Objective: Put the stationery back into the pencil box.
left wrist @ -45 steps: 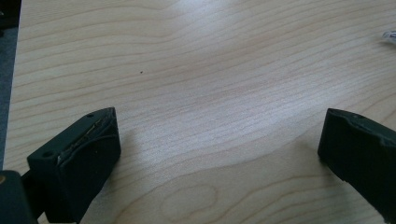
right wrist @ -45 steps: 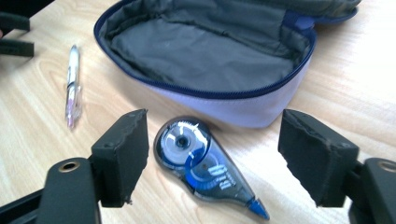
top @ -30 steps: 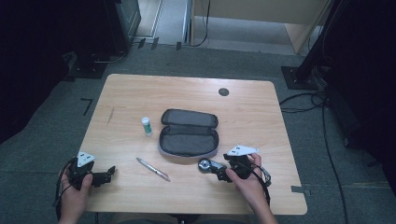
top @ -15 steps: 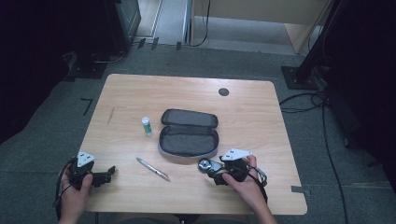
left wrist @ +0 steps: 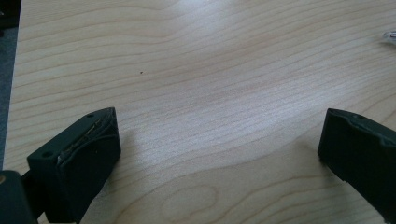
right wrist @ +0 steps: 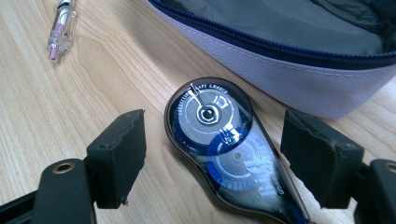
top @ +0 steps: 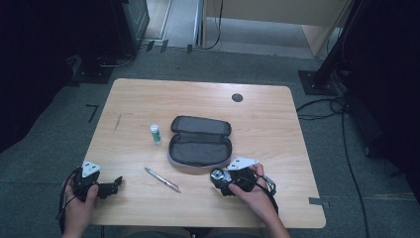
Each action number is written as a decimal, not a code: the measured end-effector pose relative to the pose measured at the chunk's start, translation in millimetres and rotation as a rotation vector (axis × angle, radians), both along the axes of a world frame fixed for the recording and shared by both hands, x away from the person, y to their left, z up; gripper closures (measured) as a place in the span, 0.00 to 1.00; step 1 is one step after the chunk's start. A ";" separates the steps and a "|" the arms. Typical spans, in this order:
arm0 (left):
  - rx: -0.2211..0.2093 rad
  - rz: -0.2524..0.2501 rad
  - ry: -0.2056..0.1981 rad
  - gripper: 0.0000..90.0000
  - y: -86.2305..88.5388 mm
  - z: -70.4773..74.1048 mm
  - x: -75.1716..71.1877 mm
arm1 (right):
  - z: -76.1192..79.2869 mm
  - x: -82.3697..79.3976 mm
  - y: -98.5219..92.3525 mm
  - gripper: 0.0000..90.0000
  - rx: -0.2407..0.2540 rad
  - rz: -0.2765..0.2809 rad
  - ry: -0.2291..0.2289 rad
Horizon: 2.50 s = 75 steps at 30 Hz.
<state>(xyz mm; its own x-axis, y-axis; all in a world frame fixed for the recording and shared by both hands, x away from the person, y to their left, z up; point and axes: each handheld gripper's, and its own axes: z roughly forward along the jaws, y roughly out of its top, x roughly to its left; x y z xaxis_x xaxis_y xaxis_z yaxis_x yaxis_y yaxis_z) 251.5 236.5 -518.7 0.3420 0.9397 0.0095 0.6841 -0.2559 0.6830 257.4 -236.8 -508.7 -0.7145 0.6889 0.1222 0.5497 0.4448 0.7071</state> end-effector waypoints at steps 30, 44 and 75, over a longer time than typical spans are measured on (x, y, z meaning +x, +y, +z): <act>0.000 0.000 0.000 0.00 0.0 0.0 0.0 | -6.1 -6.1 19.3 0.31 -0.063 0.013 -0.031; 0.000 0.000 0.000 0.00 0.0 0.0 0.0 | -9.1 -8.2 20.5 0.43 -0.056 0.004 -0.078; 0.001 0.000 0.000 0.00 0.0 0.0 -0.1 | -12.3 -14.5 32.2 0.45 -0.032 -0.037 -0.104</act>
<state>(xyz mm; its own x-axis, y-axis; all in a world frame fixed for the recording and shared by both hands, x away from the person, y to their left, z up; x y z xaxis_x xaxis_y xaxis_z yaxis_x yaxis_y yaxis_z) 251.5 236.5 -518.7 0.3421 0.9396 0.0099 0.6843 -0.2563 0.6826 242.9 -204.6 -521.0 -0.6964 0.7172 0.0266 0.4907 0.4488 0.7468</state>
